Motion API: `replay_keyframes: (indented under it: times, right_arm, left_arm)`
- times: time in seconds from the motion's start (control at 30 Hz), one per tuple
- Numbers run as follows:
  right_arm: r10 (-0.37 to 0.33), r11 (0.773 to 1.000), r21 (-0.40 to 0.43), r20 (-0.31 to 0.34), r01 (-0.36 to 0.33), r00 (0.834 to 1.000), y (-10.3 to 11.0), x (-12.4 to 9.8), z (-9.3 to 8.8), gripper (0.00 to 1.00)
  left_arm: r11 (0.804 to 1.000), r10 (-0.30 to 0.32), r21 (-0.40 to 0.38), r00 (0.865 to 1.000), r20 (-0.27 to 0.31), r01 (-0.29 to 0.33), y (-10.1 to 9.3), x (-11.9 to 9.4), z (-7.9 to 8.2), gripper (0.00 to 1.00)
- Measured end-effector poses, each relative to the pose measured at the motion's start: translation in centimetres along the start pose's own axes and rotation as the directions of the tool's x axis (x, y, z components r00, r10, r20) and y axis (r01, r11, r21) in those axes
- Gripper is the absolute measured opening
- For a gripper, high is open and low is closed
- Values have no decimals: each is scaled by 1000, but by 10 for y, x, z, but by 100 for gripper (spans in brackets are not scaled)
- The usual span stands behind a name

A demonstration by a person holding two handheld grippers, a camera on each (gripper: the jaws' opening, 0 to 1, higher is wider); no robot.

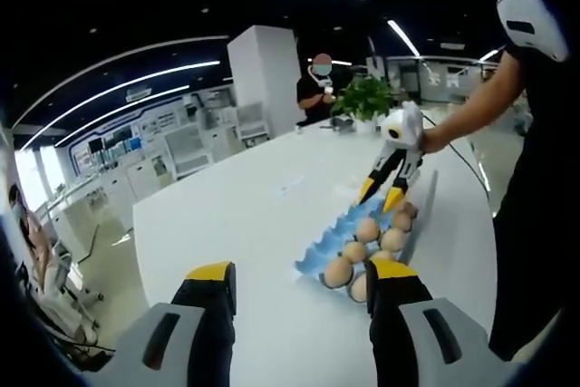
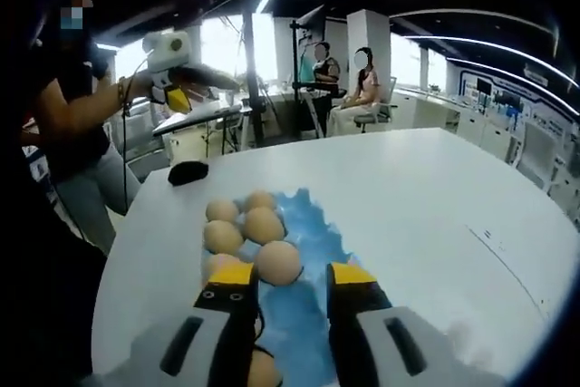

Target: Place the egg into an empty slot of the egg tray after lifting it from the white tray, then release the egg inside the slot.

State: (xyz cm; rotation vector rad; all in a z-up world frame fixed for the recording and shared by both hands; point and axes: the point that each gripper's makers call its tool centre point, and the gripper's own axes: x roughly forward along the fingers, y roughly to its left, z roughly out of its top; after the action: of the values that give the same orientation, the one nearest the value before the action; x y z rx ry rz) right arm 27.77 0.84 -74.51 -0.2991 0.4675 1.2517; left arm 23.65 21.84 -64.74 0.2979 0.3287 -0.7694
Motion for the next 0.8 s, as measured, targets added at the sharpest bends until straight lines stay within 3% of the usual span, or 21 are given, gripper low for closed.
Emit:
replay_keyframes:
  times: [0.43, 0.8]
  right_arm:
    - [-93, 994, 49, -11, 93, 996, -19, -45, -28, 30]
    - [-194, 975, 106, -32, 196, 981, -36, -92, -55, 29]
  left_arm:
    - [1000, -1, -5, 1000, -6, 1, -1, 0, -4, 59]
    - [1000, -2, -11, 1000, -9, 2, -2, 2, -4, 59]
